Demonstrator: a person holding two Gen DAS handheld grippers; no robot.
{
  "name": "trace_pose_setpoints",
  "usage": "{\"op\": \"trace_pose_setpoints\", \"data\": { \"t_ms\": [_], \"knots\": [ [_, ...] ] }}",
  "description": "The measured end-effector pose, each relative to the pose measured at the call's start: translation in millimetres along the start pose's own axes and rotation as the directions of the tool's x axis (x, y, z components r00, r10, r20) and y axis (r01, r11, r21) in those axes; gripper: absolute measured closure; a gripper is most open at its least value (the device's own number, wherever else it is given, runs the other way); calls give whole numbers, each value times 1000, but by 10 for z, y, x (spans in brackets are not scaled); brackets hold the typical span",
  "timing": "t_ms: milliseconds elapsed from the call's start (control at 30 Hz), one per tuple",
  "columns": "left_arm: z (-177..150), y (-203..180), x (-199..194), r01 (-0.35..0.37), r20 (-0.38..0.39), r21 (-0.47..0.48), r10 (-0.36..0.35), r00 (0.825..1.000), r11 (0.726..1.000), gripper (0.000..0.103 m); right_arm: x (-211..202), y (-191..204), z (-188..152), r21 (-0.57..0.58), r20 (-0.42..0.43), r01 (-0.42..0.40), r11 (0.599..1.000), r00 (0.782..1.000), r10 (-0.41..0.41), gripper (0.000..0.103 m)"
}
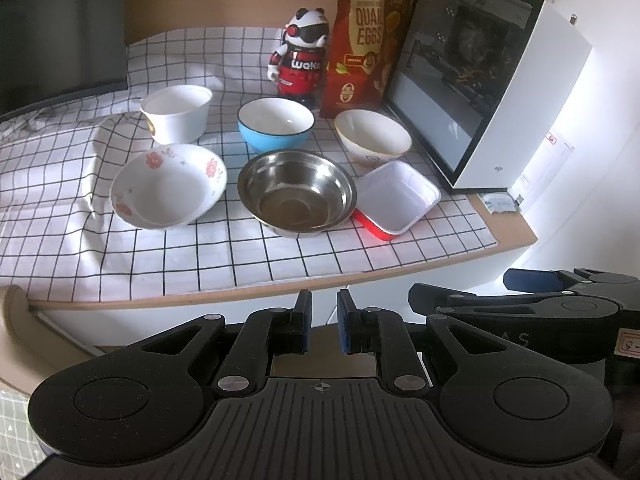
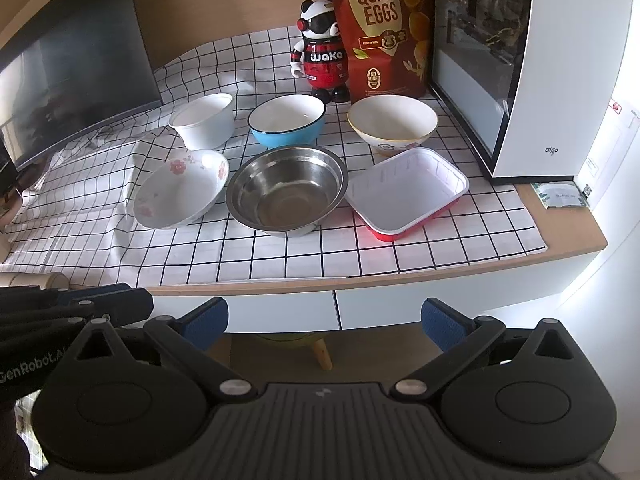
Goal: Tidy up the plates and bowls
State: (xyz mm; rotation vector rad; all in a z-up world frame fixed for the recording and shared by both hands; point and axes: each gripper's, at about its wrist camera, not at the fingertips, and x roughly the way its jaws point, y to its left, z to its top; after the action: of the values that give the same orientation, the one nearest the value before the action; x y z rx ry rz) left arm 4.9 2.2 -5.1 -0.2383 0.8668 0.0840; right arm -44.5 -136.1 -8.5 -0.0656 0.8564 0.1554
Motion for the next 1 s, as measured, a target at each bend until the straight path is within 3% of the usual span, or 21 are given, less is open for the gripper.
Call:
{"op": "trace_pose_setpoints", "data": {
  "t_ms": [1000],
  "knots": [
    [-36,38,-1,10,-17,-10,-10,1000,1000,86,8,28,-8,2,-4,1,1000,1000,-1,0]
  ]
}}
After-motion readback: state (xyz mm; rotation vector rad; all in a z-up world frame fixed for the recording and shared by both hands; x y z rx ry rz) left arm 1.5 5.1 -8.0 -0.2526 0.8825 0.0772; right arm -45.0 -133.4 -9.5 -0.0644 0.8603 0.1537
